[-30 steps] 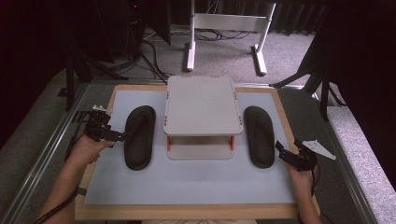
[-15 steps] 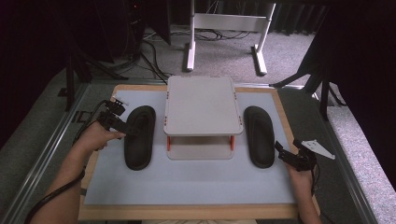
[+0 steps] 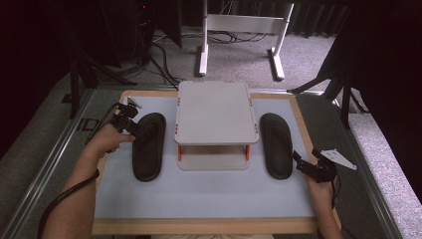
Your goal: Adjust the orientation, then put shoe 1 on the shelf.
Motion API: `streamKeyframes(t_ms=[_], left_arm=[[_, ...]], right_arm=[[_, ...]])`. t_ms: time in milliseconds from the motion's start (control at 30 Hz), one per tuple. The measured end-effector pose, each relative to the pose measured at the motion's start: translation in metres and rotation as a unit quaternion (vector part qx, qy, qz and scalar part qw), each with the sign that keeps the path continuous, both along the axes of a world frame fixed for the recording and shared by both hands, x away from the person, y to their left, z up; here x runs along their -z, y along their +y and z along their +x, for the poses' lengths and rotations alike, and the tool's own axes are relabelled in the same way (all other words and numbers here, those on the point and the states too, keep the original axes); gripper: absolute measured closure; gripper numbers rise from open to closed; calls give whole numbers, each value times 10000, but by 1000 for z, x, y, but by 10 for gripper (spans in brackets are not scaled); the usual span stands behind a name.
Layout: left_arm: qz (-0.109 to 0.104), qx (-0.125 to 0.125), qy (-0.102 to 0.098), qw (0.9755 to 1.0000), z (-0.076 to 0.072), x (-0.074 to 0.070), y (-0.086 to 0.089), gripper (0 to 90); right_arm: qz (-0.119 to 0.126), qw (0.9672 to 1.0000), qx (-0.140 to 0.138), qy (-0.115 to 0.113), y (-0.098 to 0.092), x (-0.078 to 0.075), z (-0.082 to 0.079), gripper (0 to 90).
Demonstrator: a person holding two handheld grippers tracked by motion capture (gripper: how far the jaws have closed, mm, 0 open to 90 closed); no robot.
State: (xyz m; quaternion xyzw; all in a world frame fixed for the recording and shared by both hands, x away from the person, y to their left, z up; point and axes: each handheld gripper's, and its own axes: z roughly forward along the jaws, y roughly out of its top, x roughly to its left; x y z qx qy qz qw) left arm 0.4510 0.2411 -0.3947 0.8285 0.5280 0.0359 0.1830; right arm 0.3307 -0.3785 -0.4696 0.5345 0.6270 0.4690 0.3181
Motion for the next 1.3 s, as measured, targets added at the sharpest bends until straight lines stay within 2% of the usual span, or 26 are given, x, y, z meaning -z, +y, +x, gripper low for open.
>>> streamKeyframes(t_ms=[133, 200, 233, 300, 367, 467, 667, 767, 867, 1033, 1233, 1300], left_arm=[[55, -48, 78, 9999, 3, 6, 0, 417], [128, -81, 101, 9998, 5, 8, 0, 438], [46, -85, 135, 9999, 6, 9, 0, 460], [140, -95, 145, 9998, 7, 11, -1, 462], [137, -117, 178, 9997, 8, 12, -2, 485], [269, -325, 220, 9989, 11, 16, -1, 556], [53, -373, 267, 9989, 13, 19, -1, 676], [24, -385, 270, 9989, 13, 21, -2, 686], [-49, -584, 205, 9981, 9, 19, 2, 706], [-80, -694, 181, 9974, 7, 17, 3, 717], [-144, -736, 209, 9970, 3, 4, 8, 722], [-164, -744, 218, 9969, 2, -1, 10, 722]], right_arm=[[6, 10000, 1, 15, 0, 0, 0, 156], [8, 10000, -12, 41, 0, 0, 1, 156], [-12, 10000, -7, 40, 0, 0, 0, 156], [-40, 10000, -30, 45, 1, 1, 1, 156], [-69, 10000, -22, 23, 1, 0, 0, 156], [-23, 10000, -7, 24, 0, 0, 0, 155], [-38, 10000, -15, 30, 1, 1, 1, 156], [-35, 10000, -9, 22, 1, 1, 1, 156], [-17, 10000, -12, 20, 0, 1, 0, 155], [-33, 10000, -5, 23, 0, 1, 1, 156], [-49, 10000, -9, 31, 1, 1, 1, 153], [-50, 10000, -49, 29, 1, 1, 1, 107]])
